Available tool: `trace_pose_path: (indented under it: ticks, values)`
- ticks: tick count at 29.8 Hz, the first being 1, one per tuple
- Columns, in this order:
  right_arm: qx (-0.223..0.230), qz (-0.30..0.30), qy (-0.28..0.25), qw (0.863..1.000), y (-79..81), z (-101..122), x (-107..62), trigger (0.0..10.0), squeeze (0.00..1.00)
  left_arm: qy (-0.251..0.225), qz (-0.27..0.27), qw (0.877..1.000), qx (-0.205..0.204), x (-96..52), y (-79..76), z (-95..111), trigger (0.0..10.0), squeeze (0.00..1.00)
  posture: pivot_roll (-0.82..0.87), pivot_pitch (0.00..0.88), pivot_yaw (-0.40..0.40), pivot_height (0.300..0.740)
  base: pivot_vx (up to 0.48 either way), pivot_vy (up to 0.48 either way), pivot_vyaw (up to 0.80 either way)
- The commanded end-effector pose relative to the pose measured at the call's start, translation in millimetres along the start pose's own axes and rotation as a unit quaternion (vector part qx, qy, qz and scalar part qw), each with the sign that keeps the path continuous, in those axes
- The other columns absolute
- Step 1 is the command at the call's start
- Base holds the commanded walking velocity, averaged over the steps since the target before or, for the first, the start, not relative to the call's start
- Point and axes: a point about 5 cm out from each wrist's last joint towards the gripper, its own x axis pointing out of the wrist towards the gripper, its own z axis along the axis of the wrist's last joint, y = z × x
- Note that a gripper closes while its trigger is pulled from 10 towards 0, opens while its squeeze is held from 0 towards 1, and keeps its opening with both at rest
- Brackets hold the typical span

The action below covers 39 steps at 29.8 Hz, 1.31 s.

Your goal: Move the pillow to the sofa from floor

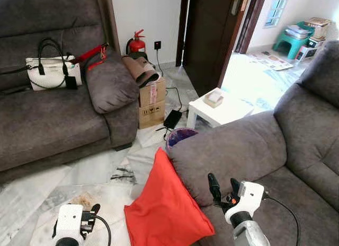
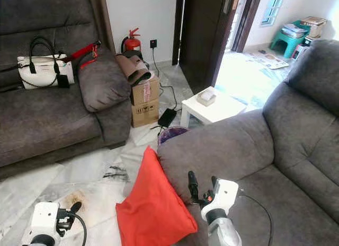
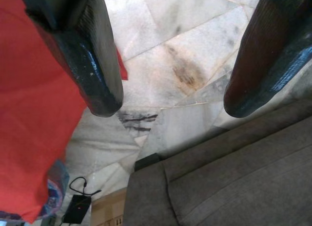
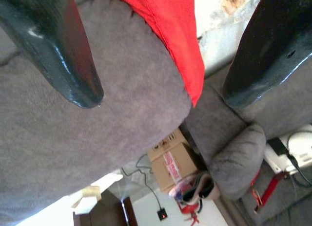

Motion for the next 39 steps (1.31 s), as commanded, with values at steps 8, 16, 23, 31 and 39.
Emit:
trace_pose_path:
  ticks: [8,16,23,31,39]
  values:
    - [-0.001,0.009,-0.005,1.0,2.4,-0.1,-0.9,10.0,0.0,-0.004,-0.001,1.0,-0.001,-0.6,-1.3,1.0,10.0,0.0,0.11,0.107,-0.02,0.692,0.0,0.0,0.0]
    - [-0.01,0.011,0.017,1.0,2.8,-4.6,-0.9,10.0,0.0,-0.008,-0.002,1.0,-0.004,0.5,-3.6,3.6,10.0,0.0,0.11,0.108,-0.022,0.677,0.0,0.0,0.0]
    - [-0.004,0.012,0.005,1.0,2.0,-2.8,-1.5,10.0,0.0,-0.009,-0.004,1.0,-0.005,0.7,-5.2,4.3,10.0,0.0,0.11,0.109,-0.024,0.672,0.0,0.0,0.0]
    - [-0.01,0.015,0.012,1.0,2.8,-4.1,-1.1,10.0,0.0,-0.008,-0.005,1.0,-0.007,0.4,-6.8,4.2,10.0,0.0,0.11,0.109,-0.024,0.672,0.0,0.0,0.0]
    - [-0.013,0.021,0.014,1.0,4.7,-5.2,-1.1,10.0,0.0,-0.007,-0.005,1.0,-0.007,-0.1,-7.4,3.8,10.0,0.0,0.11,0.109,-0.023,0.653,0.0,0.0,0.0]
